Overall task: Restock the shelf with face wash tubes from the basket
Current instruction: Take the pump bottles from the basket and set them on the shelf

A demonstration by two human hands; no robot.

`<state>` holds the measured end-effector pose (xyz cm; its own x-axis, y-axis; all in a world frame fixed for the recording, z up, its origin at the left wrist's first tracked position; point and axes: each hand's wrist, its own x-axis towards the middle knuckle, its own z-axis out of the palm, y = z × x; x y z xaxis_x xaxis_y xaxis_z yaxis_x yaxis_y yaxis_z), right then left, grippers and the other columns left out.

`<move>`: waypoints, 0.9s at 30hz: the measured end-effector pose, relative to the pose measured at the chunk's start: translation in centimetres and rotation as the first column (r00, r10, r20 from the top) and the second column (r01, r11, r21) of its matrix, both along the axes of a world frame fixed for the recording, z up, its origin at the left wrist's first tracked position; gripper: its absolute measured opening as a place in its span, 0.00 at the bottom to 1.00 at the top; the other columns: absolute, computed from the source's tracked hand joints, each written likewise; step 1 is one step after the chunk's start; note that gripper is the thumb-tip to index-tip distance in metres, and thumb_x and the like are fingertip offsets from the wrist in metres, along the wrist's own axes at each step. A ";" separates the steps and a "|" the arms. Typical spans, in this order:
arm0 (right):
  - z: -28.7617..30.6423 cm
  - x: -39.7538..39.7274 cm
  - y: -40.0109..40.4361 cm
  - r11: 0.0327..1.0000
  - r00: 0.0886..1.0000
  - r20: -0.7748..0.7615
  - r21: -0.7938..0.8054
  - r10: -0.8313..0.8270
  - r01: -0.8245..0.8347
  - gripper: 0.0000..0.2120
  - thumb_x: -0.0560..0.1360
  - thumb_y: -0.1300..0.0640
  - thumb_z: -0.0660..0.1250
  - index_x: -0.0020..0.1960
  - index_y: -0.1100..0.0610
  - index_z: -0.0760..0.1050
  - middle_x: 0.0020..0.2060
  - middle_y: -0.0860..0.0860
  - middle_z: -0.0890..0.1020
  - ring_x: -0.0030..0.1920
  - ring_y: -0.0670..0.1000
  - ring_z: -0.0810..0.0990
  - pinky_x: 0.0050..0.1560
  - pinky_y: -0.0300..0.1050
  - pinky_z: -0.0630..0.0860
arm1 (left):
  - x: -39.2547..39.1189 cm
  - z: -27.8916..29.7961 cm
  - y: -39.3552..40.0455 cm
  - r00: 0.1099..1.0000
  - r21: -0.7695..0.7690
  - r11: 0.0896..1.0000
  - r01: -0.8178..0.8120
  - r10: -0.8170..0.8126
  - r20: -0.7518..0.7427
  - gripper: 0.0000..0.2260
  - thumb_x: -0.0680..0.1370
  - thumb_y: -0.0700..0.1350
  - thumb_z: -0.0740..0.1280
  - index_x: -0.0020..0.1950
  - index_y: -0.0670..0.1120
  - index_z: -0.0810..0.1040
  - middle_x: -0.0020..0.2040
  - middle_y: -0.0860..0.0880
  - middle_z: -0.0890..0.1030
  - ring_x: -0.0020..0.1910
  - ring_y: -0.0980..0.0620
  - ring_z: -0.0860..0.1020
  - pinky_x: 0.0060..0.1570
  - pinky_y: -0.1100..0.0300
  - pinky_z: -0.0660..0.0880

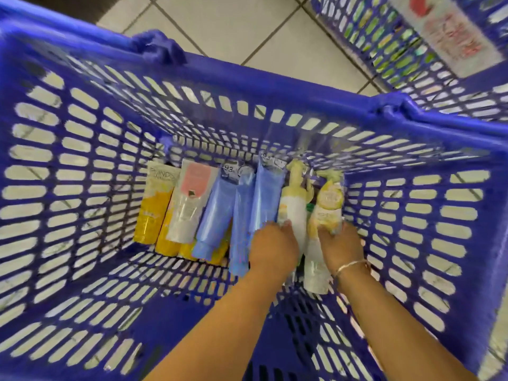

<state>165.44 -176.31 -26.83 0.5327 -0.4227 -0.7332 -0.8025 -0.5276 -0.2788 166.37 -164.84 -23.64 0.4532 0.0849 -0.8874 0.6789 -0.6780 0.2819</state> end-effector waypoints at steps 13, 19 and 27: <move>0.6 0.0 -0.5 0.991 0.996 -0.073 0.121 -0.043 0.052 0.20 0.69 0.54 0.71 0.56 0.64 0.70 0.48 0.59 0.79 0.40 0.55 0.78 0.33 0.41 0.71 | 1.2 0.3 -1.6 0.987 -0.041 0.991 -0.130 0.126 -0.100 0.17 0.81 0.42 0.53 0.66 0.34 0.60 0.65 0.36 0.71 0.62 0.38 0.72 0.58 0.52 0.69; 4.0 -1.4 -0.1 0.990 0.977 0.184 0.114 -0.107 0.087 0.14 0.69 0.54 0.69 0.51 0.57 0.69 0.40 0.51 0.78 0.37 0.48 0.78 0.30 0.41 0.69 | -0.3 -1.4 -2.4 0.940 -0.002 0.944 -0.329 0.327 -0.096 0.22 0.79 0.51 0.60 0.66 0.38 0.62 0.63 0.39 0.75 0.60 0.41 0.75 0.46 0.57 0.69; 8.7 -3.0 -2.2 0.600 0.789 -0.055 0.618 -0.613 0.509 0.18 0.60 0.50 0.68 0.50 0.50 0.79 0.42 0.50 0.86 0.42 0.49 0.85 0.35 0.43 0.80 | -0.2 -3.6 -3.4 0.894 -0.058 0.896 -0.440 0.430 -0.127 0.30 0.68 0.55 0.73 0.62 0.41 0.67 0.60 0.44 0.77 0.58 0.45 0.77 0.44 0.61 0.68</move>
<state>162.42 -178.55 -18.15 0.4584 -0.2024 -0.8654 -0.8048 0.3187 -0.5008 166.17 -168.22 -27.26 0.2887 0.1758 -0.9411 0.9299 -0.2854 0.2320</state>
